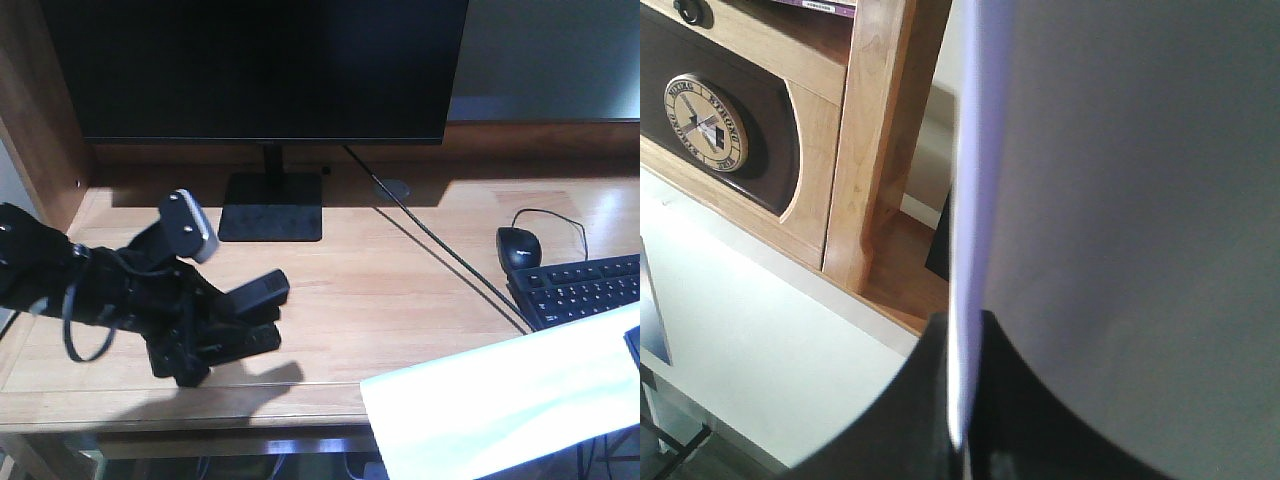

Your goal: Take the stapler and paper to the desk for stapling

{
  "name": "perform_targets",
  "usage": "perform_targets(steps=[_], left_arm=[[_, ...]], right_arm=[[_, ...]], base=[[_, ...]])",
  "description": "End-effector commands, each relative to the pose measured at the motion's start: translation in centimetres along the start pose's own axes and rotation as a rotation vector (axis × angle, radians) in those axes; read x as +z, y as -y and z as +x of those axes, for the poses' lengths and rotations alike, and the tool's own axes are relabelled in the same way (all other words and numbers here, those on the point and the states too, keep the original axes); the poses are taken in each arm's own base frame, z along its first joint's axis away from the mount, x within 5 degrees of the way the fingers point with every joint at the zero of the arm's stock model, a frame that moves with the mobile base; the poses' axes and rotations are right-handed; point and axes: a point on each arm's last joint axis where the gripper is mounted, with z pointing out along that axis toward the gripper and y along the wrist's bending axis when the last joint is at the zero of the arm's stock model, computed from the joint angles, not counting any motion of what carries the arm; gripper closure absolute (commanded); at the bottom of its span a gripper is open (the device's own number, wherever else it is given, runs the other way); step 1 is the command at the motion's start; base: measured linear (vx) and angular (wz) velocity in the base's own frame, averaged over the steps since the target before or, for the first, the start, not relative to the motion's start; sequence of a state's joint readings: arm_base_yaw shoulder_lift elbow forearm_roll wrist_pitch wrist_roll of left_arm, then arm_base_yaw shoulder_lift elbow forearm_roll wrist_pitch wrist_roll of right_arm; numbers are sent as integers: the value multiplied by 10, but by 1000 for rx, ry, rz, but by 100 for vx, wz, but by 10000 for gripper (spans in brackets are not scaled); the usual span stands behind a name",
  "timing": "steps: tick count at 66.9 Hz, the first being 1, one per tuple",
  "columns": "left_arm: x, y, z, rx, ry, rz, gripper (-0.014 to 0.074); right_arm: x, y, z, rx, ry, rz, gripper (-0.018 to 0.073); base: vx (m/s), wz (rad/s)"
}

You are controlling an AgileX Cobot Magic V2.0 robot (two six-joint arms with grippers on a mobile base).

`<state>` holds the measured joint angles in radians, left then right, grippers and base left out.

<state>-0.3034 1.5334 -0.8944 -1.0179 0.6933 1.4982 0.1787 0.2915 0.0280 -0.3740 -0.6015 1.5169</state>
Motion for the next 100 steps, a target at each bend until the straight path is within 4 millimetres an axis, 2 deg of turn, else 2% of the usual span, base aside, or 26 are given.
perform_targets(steps=[1,16,26,37,46,56,70,100], left_arm=[[-20,-16,-14,-3,142,-27,603],[-28,-61,-5,-45,182,60,603],[-25,-87,-11,-24,191,121,603],[-18,-115,-18,43,192,92,603],[-4,-130,-14,121,186,98,603],[12,-141,-3,189,170,86,603],[30,-154,13,162,124,29,596],[50,-158,32,147,101,78,552]], right_arm=[[0,-4,0,-3,5,-56,564],[0,-4,0,-3,5,-56,564],[0,-4,0,-3,5,-56,564],[0,-4,0,-3,5,-56,564],[0,-4,0,-3,5,-53,564],[0,-4,0,-3,5,-53,564],[0,-4,0,-3,5,-53,564],[0,-4,0,-3,5,-53,564]], base=[[0,0],[0,0],[0,0],[0,0],[0,0],[0,0],[0,0],[0,0]])
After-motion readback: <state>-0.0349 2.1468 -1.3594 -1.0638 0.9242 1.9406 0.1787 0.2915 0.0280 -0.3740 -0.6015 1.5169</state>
